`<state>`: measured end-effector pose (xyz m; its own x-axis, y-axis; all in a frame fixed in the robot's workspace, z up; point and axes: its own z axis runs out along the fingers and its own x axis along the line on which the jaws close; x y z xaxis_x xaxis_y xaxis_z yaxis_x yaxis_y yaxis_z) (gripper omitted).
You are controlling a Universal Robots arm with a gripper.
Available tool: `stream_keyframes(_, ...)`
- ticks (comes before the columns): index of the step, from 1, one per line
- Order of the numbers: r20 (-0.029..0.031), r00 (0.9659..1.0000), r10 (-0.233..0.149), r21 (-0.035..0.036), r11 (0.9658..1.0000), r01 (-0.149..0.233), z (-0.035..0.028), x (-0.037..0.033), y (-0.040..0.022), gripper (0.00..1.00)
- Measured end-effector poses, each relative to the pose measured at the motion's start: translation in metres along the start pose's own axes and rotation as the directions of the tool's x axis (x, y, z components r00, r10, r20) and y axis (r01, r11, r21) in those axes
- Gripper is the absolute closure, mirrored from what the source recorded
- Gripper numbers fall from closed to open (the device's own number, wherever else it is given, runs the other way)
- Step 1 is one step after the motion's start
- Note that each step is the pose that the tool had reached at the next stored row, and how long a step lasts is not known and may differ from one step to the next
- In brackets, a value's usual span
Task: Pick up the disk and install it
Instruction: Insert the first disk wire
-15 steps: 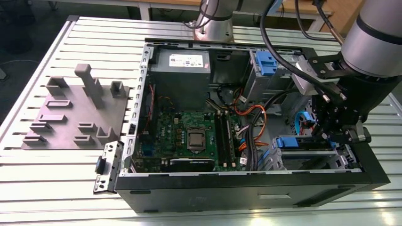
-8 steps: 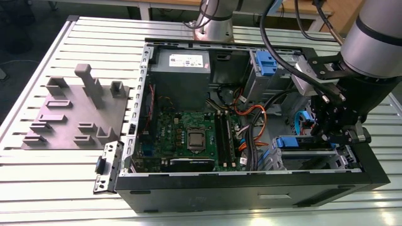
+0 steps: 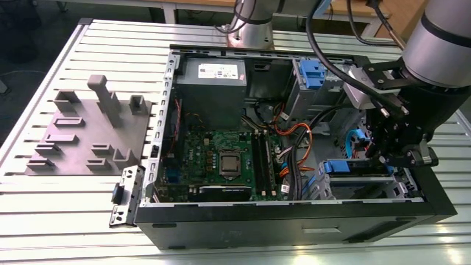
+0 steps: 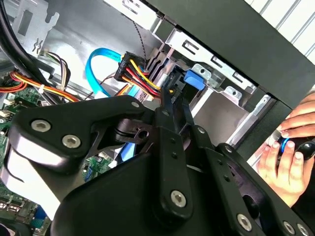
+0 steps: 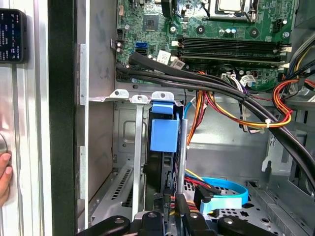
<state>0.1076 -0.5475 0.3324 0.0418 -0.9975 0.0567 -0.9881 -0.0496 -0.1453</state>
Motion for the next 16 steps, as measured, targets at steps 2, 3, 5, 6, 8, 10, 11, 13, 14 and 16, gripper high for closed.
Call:
stream_keyframes(2,0.0001,1.0000,0.000,-0.0004,1.0000,0.000,-0.0017,0.0001,-0.0002,0.76)
stream_keyframes(3,0.0000,1.0000,0.000,-0.0007,1.0000,0.000,-0.0024,0.0001,-0.0004,0.76)
stream_keyframes(5,0.0003,1.0000,0.000,-0.0015,1.0000,0.000,-0.0032,0.0002,-0.0005,0.76)
stream_keyframes(6,0.0004,1.0000,0.000,-0.0018,1.0000,0.000,-0.0033,0.0002,-0.0006,0.76)
stream_keyframes(8,0.0003,1.0000,0.000,-0.0021,1.0000,0.000,-0.0037,0.0002,-0.0006,0.76)
stream_keyframes(10,0.0000,1.0000,0.000,-0.0027,1.0000,0.000,-0.0042,0.0003,-0.0008,0.76)
stream_keyframes(11,0.0002,1.0000,0.000,-0.0030,1.0000,0.000,-0.0042,0.0002,-0.0008,0.76)
stream_keyframes(13,0.0003,1.0000,0.000,-0.0031,1.0000,0.000,-0.0042,0.0002,-0.0008,0.78)
stream_keyframes(14,0.0002,1.0000,0.000,-0.0031,1.0000,0.000,-0.0042,0.0002,-0.0008,0.84)
stream_keyframes(16,0.0002,1.0000,0.000,-0.0031,1.0000,0.000,-0.0042,0.0003,-0.0008,0.89)
